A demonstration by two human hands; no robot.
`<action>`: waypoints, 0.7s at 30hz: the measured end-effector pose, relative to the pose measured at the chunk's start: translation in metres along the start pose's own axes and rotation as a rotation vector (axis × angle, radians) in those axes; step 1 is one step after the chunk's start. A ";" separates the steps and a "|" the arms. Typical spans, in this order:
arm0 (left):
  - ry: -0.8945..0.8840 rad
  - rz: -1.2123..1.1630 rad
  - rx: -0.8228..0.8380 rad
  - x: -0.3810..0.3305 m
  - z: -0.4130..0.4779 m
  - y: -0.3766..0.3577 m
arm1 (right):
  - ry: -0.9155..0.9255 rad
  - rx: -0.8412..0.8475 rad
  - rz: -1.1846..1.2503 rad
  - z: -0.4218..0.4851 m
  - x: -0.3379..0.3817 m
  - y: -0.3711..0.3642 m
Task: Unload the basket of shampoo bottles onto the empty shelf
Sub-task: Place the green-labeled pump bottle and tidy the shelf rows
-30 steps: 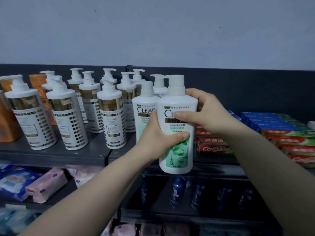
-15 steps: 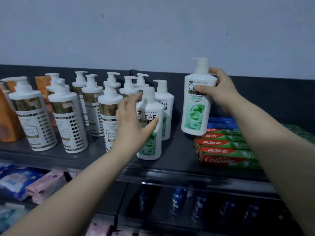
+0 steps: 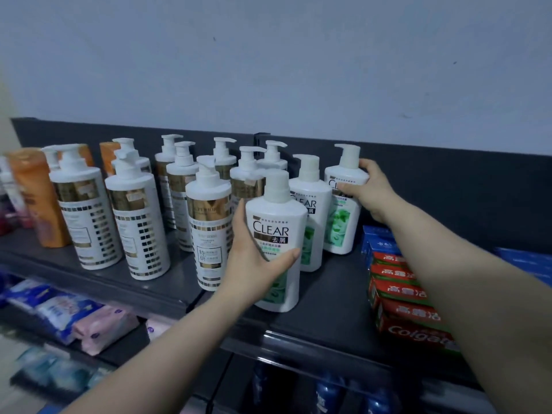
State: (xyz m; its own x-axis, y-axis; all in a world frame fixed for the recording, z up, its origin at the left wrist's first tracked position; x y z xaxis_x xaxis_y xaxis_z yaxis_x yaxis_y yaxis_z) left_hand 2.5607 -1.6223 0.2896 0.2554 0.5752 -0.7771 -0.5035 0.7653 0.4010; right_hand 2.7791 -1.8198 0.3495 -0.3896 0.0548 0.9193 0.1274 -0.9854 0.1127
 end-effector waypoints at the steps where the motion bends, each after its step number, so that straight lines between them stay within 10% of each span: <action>1: -0.001 -0.023 0.010 0.003 0.000 -0.001 | -0.004 0.017 0.000 0.002 -0.006 -0.004; 12: -0.021 -0.064 -0.009 0.015 0.000 -0.006 | 0.000 0.202 -0.070 0.009 -0.012 -0.024; 17: -0.003 -0.082 0.029 0.022 0.000 -0.006 | 0.366 -0.122 -0.140 -0.021 0.033 -0.009; 21: 0.055 -0.149 0.168 0.030 0.007 -0.003 | 0.265 0.092 -0.231 -0.050 0.047 -0.033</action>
State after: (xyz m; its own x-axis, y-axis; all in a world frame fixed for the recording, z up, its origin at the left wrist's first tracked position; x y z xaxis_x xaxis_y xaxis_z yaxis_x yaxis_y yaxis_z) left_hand 2.5758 -1.6055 0.2687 0.2693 0.4388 -0.8573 -0.3180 0.8808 0.3509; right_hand 2.7107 -1.7929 0.3704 -0.6392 0.2189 0.7372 0.0851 -0.9326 0.3507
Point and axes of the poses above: each hand's wrist, its own z-axis towards the middle knuckle, its own y-axis out of the back of the hand, x = y × z, the point moved 3 cm from there along z, towards the middle knuckle, and after that the axes turned 7 degrees about z, right-handed, at the moved point
